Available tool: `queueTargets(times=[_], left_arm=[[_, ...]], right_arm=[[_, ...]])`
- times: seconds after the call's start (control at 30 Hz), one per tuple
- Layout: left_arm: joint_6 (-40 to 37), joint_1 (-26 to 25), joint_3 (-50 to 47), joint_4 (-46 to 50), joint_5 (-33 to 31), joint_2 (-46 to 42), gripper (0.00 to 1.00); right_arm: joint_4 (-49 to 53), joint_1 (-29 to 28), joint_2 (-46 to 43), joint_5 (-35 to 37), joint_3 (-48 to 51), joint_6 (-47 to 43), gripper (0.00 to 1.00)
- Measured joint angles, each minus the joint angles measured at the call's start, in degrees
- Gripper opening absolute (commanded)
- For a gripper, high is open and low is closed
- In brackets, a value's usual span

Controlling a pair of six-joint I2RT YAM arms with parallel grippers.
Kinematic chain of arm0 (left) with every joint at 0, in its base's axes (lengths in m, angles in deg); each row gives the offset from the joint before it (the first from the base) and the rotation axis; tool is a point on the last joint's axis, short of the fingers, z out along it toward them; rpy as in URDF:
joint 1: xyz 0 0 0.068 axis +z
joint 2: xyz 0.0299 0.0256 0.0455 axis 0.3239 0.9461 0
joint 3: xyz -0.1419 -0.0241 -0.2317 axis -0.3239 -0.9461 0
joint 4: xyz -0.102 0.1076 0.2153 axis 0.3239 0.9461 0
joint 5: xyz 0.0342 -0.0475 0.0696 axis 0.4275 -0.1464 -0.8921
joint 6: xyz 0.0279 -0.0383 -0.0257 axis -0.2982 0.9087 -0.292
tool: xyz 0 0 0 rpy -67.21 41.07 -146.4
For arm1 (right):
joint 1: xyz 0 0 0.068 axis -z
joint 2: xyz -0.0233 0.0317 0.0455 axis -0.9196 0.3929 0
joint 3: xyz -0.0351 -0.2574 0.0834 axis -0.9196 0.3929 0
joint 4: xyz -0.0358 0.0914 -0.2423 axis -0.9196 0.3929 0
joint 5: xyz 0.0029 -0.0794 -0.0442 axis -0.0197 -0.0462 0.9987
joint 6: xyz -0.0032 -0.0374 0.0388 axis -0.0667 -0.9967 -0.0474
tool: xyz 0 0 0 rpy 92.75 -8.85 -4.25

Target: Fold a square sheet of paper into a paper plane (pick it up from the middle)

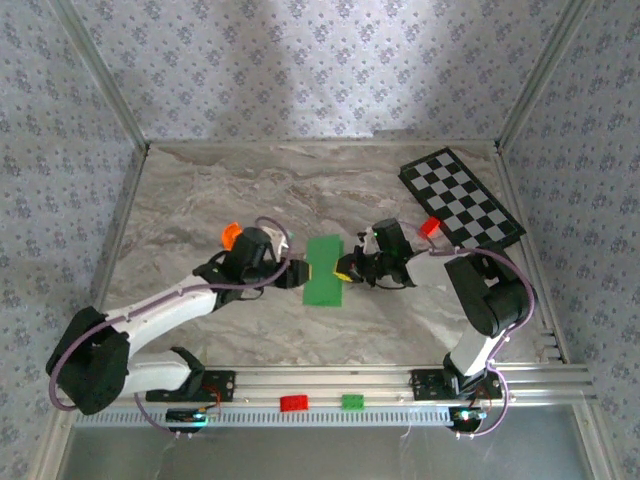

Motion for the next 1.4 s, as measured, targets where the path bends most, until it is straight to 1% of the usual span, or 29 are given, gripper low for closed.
queueTargets(times=[0.13, 0.17, 0.27, 0.33, 0.4, 0.47, 0.53, 0.67, 0.9, 0.97, 1.13, 1.3, 1.4], left_arm=[[-8.7, -10.7, 2.1, 2.3, -8.8, 0.8, 0.55], [-10.5, -13.2, 3.6, 3.9, -11.7, 2.0, 0.59], [-15.5, -20.4, 8.5, 7.5, -21.5, 7.8, 0.65], [-18.7, -25.2, 11.0, 8.7, -27.1, 12.3, 0.66], [-20.9, -28.4, 12.6, 9.8, -30.7, 15.7, 0.70], [-22.7, -30.4, 13.7, 10.8, -33.5, 18.5, 0.71], [-24.1, -31.5, 15.1, 12.1, -36.0, 21.2, 0.71], [-25.1, -31.8, 18.2, 14.2, -40.8, 25.9, 0.71], [-25.1, -31.8, 20.6, 15.7, -46.8, 29.6, 0.69], [-25.1, -31.8, 21.3, 15.9, -47.9, 30.3, 0.65], [-25.1, -31.5, 21.7, 16.1, -49.4, 31.2, 0.53], [-25.1, -30.6, 21.7, 16.1, -49.3, 31.2, 0.51], [-25.0, -30.1, 21.7, 16.1, -49.1, 31.2, 0.43]], right_arm=[[2.4, 1.0, 0.0, 0.0, -0.1, -0.4, 0.05], [3.0, 1.2, 0.0, 0.0, -0.1, -0.5, 0.05], [4.1, 1.5, -0.1, 0.0, -0.2, -0.9, 0.05], [4.8, 1.5, -0.2, -0.1, -0.6, -1.0, 0.05], [5.4, 1.5, -0.2, -0.2, -0.9, -1.2, 0.05], [5.9, 1.5, -0.3, -0.2, -1.1, -1.4, 0.05], [6.4, 1.5, -0.3, -0.2, -1.3, -1.5, 0.05], [7.0, 1.6, -0.4, -0.2, -1.7, -1.8, 0.05], [7.9, 1.6, -1.1, -0.4, -1.7, -2.0, 0.05], [8.1, 1.6, -1.4, -0.5, -1.7, -2.3, 0.06], [8.6, 1.6, -1.4, -0.5, -1.7, -2.4, 0.06], [8.7, 1.6, -1.4, -0.5, -1.7, -2.4, 0.06], [8.7, 1.6, -1.4, -0.5, -1.7, -2.5, 0.06]])
